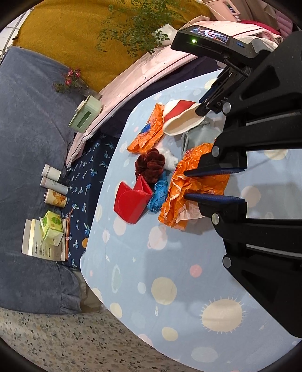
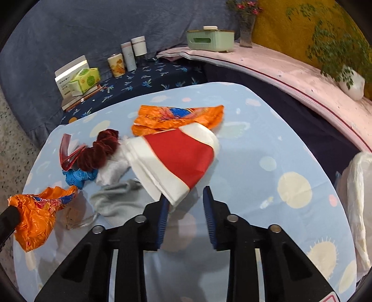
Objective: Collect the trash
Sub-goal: 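Carry the orange bag and the cup in both tools toward the trash bin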
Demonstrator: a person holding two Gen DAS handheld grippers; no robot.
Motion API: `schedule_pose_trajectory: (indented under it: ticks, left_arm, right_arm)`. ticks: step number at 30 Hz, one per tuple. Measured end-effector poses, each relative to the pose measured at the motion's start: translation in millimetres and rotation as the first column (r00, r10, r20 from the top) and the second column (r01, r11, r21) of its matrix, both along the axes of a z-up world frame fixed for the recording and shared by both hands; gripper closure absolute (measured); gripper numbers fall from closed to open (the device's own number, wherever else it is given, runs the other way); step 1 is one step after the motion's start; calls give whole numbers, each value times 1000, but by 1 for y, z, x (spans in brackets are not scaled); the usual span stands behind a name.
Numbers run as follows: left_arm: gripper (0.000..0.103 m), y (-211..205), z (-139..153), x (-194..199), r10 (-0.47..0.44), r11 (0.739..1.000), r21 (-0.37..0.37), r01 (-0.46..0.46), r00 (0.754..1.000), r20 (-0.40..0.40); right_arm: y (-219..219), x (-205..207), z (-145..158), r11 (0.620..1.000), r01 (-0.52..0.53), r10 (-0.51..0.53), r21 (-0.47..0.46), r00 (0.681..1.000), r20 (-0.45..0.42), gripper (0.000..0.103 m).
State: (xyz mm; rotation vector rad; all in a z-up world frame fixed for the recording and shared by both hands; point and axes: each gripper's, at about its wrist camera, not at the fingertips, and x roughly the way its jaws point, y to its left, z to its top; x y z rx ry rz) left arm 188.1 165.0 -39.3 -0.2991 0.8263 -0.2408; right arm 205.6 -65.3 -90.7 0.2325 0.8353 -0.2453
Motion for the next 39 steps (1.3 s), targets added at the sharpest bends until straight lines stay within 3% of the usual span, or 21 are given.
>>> schedule_pose_trajectory:
  ticks: [7,22,39]
  left_arm:
    - [90,-26,8,-10,-37,999,4,37,999,17]
    - [90,-92,51,-41,-143,990,23,141,985,96]
    - [90,-211,88,-93,-349,936,106,335,921,171]
  right_arm:
    - [-21,-25,9,999,2,-4,43,1000,31,99]
    - [-69,-85,66,997,41,-52,71,985,166,100]
    - [-166,-169,108,979,176,-198,101,939,280,100]
